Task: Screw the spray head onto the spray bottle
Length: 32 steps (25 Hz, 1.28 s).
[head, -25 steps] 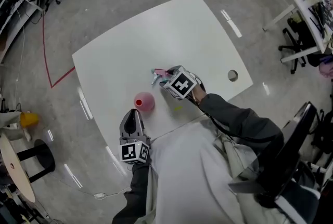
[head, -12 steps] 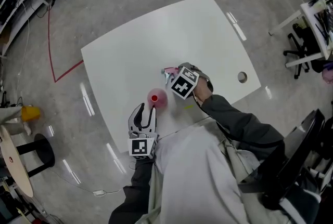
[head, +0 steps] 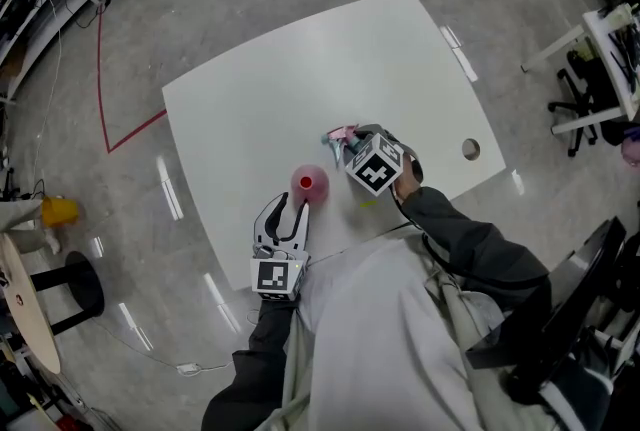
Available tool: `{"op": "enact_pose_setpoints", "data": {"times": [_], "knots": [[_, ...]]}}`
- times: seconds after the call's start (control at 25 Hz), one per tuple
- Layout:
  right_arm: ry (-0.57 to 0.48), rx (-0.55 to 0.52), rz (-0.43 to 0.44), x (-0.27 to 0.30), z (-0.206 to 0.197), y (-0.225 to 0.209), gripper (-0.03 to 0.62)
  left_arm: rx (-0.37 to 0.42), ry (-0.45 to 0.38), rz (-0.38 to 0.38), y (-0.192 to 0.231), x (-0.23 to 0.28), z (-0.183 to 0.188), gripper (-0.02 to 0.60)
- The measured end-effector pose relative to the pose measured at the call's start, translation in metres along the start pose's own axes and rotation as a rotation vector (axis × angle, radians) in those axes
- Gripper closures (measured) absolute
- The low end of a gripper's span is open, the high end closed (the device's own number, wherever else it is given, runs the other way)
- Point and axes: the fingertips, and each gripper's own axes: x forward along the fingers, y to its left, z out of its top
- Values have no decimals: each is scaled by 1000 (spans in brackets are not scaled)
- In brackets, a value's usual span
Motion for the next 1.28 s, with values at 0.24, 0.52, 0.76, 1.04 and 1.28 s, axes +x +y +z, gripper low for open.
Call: {"op": "enact_pose_setpoints", "data": {"times": [0.24, 0.52, 0.76, 1.04, 1.28], "knots": [[20, 40, 51, 3, -3, -4, 459, -9, 18, -14, -11, 7, -4, 442], [-673, 145, 43, -85, 75, -11, 461, -1, -6, -18, -14, 13, 8, 442], [-1156, 94, -39, -206, 138, 8, 461, 10, -16, -10, -11, 9, 5, 442], [-1367, 59, 5, -247, 169, 34, 462, -43, -40, -5, -14, 12, 9, 442], [-1359, 32, 59, -232, 165, 40, 462, -130, -82, 34, -14, 1, 14, 442]]}}
